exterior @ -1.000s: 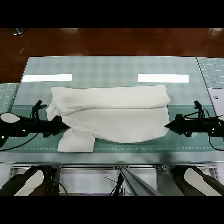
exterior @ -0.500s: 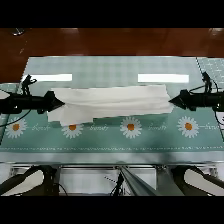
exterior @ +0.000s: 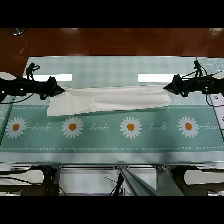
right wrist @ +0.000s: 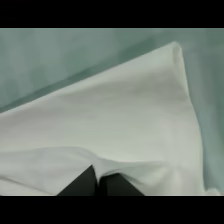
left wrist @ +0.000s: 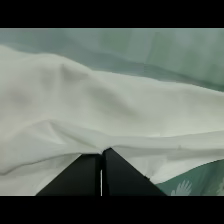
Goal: Fold the shirts.
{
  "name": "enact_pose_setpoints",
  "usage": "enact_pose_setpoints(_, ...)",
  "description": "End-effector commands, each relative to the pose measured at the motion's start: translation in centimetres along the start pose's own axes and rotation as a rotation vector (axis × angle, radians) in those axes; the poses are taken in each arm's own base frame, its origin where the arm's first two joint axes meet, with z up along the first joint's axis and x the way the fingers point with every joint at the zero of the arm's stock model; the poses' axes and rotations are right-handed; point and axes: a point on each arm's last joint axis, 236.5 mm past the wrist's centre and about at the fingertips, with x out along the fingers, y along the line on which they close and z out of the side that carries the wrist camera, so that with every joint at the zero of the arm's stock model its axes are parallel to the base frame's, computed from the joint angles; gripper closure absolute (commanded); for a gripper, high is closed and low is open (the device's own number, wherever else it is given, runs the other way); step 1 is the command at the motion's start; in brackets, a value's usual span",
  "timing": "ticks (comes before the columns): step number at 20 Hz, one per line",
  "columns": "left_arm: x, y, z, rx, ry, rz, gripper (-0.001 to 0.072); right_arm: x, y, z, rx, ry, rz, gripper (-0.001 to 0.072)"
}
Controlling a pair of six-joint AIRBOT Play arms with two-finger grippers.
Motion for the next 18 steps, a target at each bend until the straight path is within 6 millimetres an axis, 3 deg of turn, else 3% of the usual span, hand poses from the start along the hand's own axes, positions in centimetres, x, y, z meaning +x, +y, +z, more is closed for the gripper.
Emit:
enact_pose_setpoints(1,1.9,0.7,0.3,-0.007,0.036,0.006,0.0549,1.4,-0.7,0.8,0.016,-0.005,0.006,0.0456)
enact_pose_setpoints(2,2.3,0.7,-0.1,-0.006,0.053,0.006,0.0184,1.6,-0.7,0.8,0.02,-0.003,0.012,0.0077)
enact_pose_setpoints(3,2.2,0.7,-0.3,-0.004,0.066,0.005,0.001,1.6,-0.7,0.8,0.001,-0.002,0.013,0.0088)
enact_pose_setpoints(6,-0.7,0.9,0.2,-0.023,0.055,0.024,0.0011,-0.5,-1.5,1.5,0.005,-0.01,0.01,0.0089)
enact_pose_setpoints(10,-9.5,8.0,-0.4,0.001,-0.015,0.366,0.0011,-4.9,-6.8,1.8,0.053,-0.007,-0.086,0.0089)
enact_pose_setpoints(12,-12.7,9.5,-0.8,-0.009,-0.118,0.421,0.0011,-5.1,-8.6,0.7,0.075,0.039,-0.125,0.0089)
enact_pose_setpoints(14,-13.1,8.1,-2.0,-0.056,-0.222,0.338,0.0011,-3.9,-8.7,0.2,0.09,0.073,-0.11,0.0089)
enact_pose_setpoints(18,-10.2,1.3,-7.4,0.049,-0.218,0.084,0.001,0.0,-7.5,-1.0,0.062,0.143,-0.049,0.0089)
